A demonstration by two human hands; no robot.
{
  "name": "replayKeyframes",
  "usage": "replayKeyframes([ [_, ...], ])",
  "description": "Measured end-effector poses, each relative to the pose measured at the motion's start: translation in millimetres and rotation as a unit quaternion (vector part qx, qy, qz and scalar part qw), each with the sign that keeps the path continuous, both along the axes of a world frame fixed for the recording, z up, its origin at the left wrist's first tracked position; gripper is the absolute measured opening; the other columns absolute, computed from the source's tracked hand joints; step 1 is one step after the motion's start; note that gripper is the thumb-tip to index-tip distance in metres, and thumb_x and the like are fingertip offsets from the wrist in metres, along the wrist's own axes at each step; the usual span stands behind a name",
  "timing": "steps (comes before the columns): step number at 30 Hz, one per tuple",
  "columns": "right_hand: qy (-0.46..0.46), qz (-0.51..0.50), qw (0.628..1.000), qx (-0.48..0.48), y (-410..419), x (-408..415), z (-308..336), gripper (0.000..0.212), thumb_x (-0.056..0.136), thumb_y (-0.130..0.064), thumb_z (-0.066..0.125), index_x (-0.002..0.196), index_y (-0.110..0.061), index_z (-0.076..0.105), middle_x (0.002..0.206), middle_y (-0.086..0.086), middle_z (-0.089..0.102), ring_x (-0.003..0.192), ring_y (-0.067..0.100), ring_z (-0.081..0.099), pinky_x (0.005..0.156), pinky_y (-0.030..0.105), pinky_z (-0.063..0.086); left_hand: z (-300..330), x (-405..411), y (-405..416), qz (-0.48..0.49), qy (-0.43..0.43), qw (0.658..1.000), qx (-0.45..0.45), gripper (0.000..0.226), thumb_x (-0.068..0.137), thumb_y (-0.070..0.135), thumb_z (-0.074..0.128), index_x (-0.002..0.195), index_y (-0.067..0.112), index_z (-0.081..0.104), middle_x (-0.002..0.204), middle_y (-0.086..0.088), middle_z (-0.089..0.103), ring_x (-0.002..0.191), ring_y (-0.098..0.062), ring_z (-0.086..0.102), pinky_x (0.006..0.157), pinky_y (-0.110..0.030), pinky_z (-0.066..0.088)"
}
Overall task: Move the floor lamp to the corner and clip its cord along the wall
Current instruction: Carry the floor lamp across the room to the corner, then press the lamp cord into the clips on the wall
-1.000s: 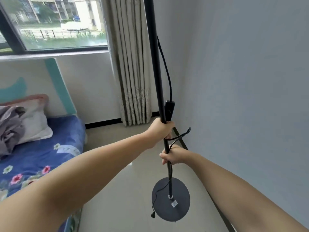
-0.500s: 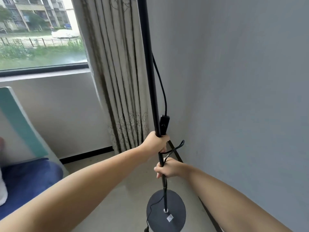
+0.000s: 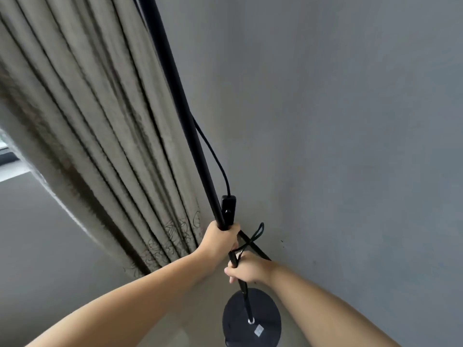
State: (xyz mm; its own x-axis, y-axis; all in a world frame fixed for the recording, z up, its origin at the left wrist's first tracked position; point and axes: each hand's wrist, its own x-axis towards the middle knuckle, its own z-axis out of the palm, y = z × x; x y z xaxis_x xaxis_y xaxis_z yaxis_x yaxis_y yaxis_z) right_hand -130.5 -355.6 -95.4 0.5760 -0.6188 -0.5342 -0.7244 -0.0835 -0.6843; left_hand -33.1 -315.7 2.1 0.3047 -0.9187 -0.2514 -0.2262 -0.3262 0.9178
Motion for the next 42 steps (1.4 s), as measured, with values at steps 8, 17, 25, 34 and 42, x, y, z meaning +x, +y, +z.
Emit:
replayKeyframes([
  [8,-0.044,-0.093,0.995,0.015,-106,54,-79,0.023,0.091,-0.028,0.050,0.093,-0.011,0.065,0.106,0.013,0.072,0.099,0.023,0.067,0.080,0.028,0.048,-73,52,-118,-0.016,0.042,0.999,0.030,0.023,0.088,0.016,0.052,0.068,0.006,0.047,0.055,-0.007,0.044,0.050,-0.015,0.044,0.055,-0.025,0.043],
  [17,-0.025,-0.070,0.997,0.008,-240,84,-234,0.018,0.080,-0.023,0.059,0.064,-0.030,0.059,0.064,-0.017,0.058,0.066,0.003,0.057,0.072,0.024,0.046,-225,78,-240,0.009,0.037,0.999,-0.004,0.023,0.087,0.017,0.054,0.067,0.009,0.047,0.056,-0.007,0.043,0.042,-0.009,0.043,0.039,-0.016,0.039],
  [25,0.007,-0.021,0.998,-0.062,-319,83,-325,0.019,0.084,-0.032,0.058,0.070,-0.026,0.070,0.071,-0.018,0.064,0.071,0.003,0.059,0.067,0.017,0.040,-328,74,-313,-0.009,0.077,0.985,-0.153,0.028,0.087,0.015,0.052,0.061,0.012,0.044,0.048,-0.001,0.037,0.036,-0.005,0.037,0.038,-0.015,0.035],
  [34,-0.027,-0.002,0.997,-0.076,-351,83,-390,0.032,0.092,-0.029,0.050,0.086,-0.008,0.074,0.086,-0.007,0.071,0.084,0.005,0.064,0.089,0.029,0.055,-405,70,-352,-0.025,0.060,0.967,-0.247,0.031,0.083,0.014,0.050,0.054,0.015,0.038,0.047,-0.001,0.036,0.035,-0.008,0.033,0.035,-0.018,0.032],
  [42,-0.089,-0.097,0.980,-0.149,-349,68,-406,0.036,0.086,-0.040,0.061,0.097,-0.007,0.069,0.103,0.010,0.074,0.096,0.019,0.070,0.088,0.035,0.057,-420,58,-371,-0.048,0.077,0.932,-0.351,0.032,0.087,0.029,0.053,0.063,0.012,0.039,0.055,-0.007,0.033,0.049,-0.018,0.035,0.044,-0.023,0.033],
])
